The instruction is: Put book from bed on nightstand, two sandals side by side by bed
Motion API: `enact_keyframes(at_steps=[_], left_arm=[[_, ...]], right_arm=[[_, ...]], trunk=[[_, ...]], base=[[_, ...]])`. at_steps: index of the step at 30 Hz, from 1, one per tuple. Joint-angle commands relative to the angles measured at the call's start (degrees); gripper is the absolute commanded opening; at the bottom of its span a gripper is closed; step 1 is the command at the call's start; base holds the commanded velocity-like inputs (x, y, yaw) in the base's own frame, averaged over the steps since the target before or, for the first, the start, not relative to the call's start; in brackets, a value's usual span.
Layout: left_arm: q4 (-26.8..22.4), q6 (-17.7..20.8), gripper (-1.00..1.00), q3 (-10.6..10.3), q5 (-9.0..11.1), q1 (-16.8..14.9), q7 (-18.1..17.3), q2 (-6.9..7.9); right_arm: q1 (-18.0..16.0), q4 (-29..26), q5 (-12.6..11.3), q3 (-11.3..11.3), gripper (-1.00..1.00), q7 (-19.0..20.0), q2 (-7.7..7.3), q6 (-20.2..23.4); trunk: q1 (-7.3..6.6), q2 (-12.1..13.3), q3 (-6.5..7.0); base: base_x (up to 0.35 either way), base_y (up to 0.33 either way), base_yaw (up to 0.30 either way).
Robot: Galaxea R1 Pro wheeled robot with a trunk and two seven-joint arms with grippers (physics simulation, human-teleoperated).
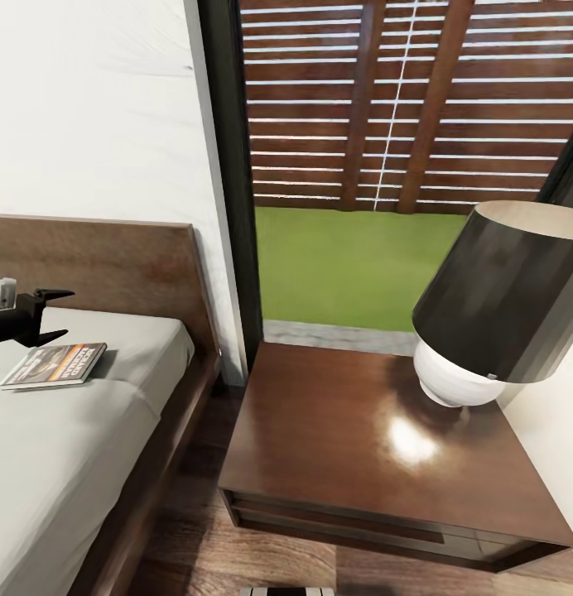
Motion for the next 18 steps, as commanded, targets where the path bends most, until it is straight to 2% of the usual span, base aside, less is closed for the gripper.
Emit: enact_keyframes(at_steps=[1,3,6,9,18], left_arm=[[0.0,0.2,1.00,0.1,0.5,0.0,0.6,-0.01],[0.0,0.2,1.00,0.1,0.5,0.0,0.6,-0.01],[0.9,-0.8,1.00,1.1,-0.4,-1.0,-0.4,0.97],[1.9,-1.7,1.00,2.1,-1.3,-2.0,-1.3,1.95],[4.8,-4.7,1.00,1.1,-4.2,-4.9,-4.2,4.58]], right_arm=[[-0.1,0.2,-0.6,0.4,1.00,0.3,0.01,0.3],[-0.1,0.2,-0.7,0.4,1.00,0.4,0.01,0.3],[0.5,0.2,-1.1,0.0,1.00,1.3,0.90,0.4],[0.5,0.2,-1.1,0.0,1.00,2.2,0.90,0.3],[0.5,0.2,-1.0,-0.2,1.00,2.2,1.74,0.0]], trunk=[[-0.01,0.0,-0.05],[-0.01,0.0,-0.05],[-0.01,0.0,-0.05],[-0.01,0.0,-0.05],[-0.01,0.0,-0.05]], base=[[0.000,0.000,0.000],[0.000,0.000,0.000],[0.000,0.000,0.000],[0.000,0.000,0.000],[0.000,0.000,0.000]])
